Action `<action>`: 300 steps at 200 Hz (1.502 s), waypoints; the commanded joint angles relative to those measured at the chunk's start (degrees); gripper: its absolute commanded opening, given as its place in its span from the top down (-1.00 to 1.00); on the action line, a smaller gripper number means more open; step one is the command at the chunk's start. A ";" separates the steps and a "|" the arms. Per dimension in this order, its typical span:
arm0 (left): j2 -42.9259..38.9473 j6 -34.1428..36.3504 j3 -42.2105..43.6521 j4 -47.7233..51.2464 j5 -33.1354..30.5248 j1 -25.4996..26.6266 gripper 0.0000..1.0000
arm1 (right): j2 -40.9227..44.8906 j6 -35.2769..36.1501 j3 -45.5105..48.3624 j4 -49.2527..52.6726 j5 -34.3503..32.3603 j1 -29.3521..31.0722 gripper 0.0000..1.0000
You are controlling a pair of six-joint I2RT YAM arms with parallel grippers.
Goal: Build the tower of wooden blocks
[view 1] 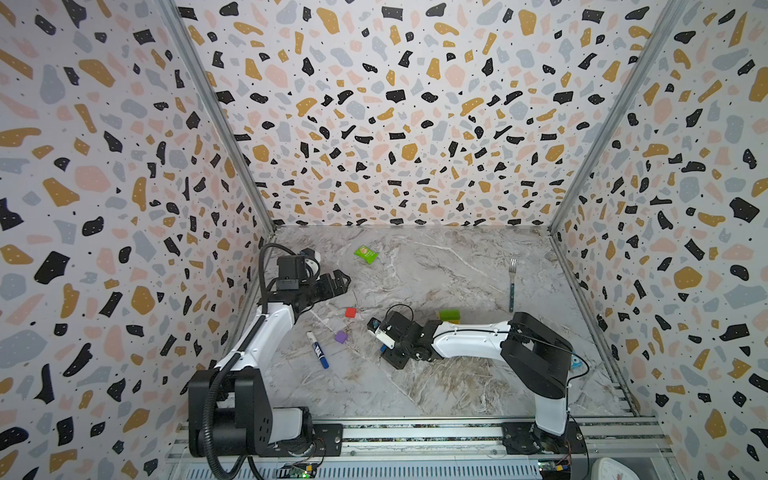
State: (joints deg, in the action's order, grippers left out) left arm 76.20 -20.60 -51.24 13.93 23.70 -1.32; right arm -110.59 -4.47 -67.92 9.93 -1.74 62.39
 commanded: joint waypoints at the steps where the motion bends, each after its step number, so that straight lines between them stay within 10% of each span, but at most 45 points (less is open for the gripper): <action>1: 0.03 -0.03 0.34 -1.61 1.15 -0.21 -0.98 | 1.69 -1.96 0.59 2.57 -2.84 -0.50 -0.08; 170: -0.25 -0.05 0.53 -1.63 1.26 -0.19 -0.98 | 6.09 -7.88 -1.94 3.10 -1.90 -1.93 0.00; 300: -0.62 -0.14 0.62 -1.86 1.70 -0.18 -0.98 | -3.44 -29.54 -15.45 15.24 -8.46 -0.95 -0.24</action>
State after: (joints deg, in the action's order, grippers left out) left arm 76.20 -20.62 -51.24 13.78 24.60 -1.32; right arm -112.75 -29.69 -80.40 19.51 -7.70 61.45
